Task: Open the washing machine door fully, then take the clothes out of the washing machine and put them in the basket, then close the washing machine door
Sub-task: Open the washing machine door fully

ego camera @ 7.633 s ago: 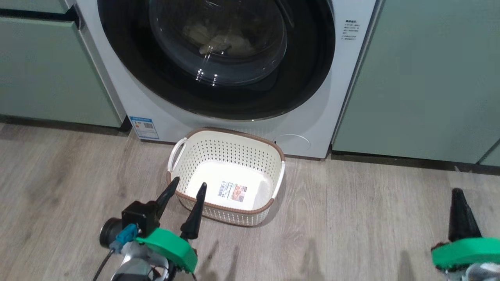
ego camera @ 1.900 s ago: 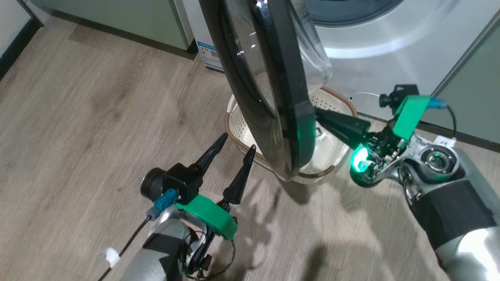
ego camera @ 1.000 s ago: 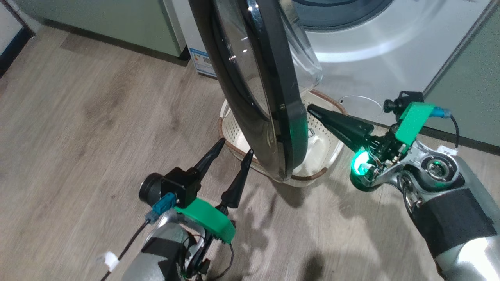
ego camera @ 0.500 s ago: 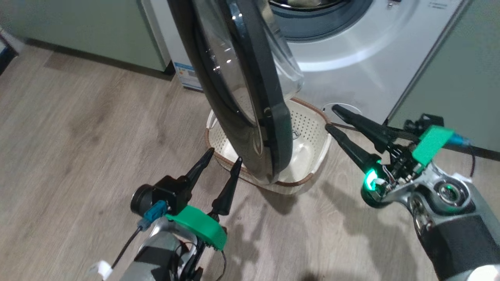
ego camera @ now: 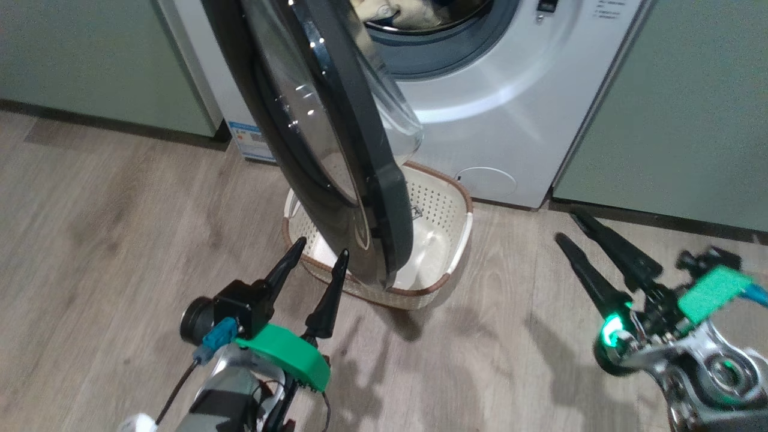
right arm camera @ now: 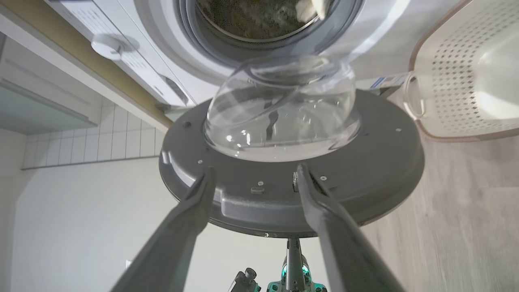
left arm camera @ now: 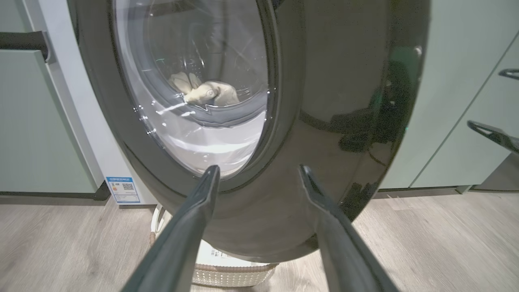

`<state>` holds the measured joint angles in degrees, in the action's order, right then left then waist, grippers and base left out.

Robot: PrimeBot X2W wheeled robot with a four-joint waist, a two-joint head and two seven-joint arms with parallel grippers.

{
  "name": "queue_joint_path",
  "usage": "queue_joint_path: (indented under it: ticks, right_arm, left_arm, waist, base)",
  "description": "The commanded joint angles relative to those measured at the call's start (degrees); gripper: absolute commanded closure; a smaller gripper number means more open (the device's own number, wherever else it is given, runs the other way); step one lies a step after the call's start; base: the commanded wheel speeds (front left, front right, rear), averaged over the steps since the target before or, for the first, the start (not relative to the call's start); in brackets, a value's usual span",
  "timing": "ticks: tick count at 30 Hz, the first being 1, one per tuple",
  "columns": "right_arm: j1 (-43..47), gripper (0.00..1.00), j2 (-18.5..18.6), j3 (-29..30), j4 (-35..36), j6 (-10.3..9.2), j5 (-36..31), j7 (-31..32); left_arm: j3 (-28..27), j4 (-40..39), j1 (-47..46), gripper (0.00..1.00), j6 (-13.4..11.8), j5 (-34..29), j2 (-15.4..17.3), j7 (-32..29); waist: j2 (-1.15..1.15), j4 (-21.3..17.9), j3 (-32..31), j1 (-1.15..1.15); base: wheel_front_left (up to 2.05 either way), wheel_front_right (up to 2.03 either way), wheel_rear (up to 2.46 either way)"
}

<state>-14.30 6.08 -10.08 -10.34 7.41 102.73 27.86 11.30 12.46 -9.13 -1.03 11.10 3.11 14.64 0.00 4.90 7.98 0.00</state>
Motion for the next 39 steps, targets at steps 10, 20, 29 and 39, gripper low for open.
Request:
queue_joint_path:
  ticks: [10,20,29,39]
  right_arm:
    - [10.05,0.0,1.76,4.51,12.06,0.08,-5.76,-6.06]
    - [18.64,0.0,2.21,8.57,19.95,0.08,-15.59,-15.06]
    - [20.45,0.0,4.43,8.48,22.79,0.08,-29.7,-26.88]
    - [19.18,0.0,9.15,8.79,20.96,0.08,-63.68,-42.7]
  left_arm:
    - [-3.74,-2.53,0.86,0.0,-0.97,-0.29,1.76,0.36]
    - [-4.75,-3.07,1.66,0.0,-1.44,0.0,2.45,0.36]
    - [-5.18,-3.17,2.26,0.0,-1.8,0.27,2.79,0.36]
    - [-5.61,-3.56,2.53,0.0,-2.33,0.68,3.31,0.36]
  waist:
    - [0.0,-3.66,-1.22,0.0]
    - [0.0,-5.32,-1.55,0.0]
    - [0.0,-6.37,-2.21,0.0]
    - [0.0,-6.45,-2.51,0.0]
  base:
    - [0.0,0.0,0.0]
    - [0.0,0.0,0.0]
    - [0.0,0.0,0.0]
    - [0.0,0.0,0.0]
